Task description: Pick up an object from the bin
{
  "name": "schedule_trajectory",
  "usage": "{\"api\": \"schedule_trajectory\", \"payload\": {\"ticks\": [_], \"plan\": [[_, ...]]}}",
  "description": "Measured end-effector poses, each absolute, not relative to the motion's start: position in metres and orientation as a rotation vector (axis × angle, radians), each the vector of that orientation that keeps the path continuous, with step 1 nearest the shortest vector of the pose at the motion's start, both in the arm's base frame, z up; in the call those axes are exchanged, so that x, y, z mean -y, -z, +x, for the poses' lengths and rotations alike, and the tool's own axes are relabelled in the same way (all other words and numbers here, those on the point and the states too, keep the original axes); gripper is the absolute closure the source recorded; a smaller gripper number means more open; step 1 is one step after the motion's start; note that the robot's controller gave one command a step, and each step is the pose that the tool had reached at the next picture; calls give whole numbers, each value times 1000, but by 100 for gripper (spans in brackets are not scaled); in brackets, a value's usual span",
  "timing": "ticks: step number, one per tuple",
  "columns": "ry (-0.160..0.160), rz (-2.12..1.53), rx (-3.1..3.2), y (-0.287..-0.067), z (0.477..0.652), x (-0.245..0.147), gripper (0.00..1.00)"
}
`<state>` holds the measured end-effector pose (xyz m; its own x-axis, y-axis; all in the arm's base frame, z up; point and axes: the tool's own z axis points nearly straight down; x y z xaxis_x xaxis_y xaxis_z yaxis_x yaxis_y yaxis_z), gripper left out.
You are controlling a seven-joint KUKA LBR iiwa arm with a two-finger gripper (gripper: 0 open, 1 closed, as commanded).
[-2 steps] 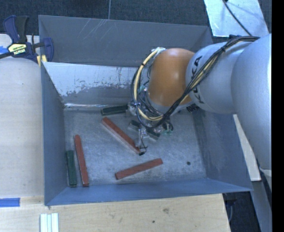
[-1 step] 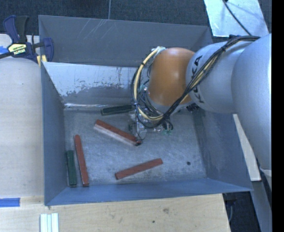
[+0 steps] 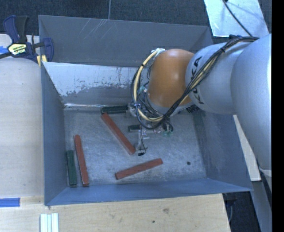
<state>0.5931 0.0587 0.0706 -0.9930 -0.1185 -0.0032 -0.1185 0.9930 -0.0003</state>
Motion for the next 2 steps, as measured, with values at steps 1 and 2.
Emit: {"api": "schedule_trajectory", "payload": {"ticks": [1, 2], "plan": [[-2, -187, -3129, -72, 594, -59, 100], [-3, -677, -3060, -71, 610, -129, 100]]}}
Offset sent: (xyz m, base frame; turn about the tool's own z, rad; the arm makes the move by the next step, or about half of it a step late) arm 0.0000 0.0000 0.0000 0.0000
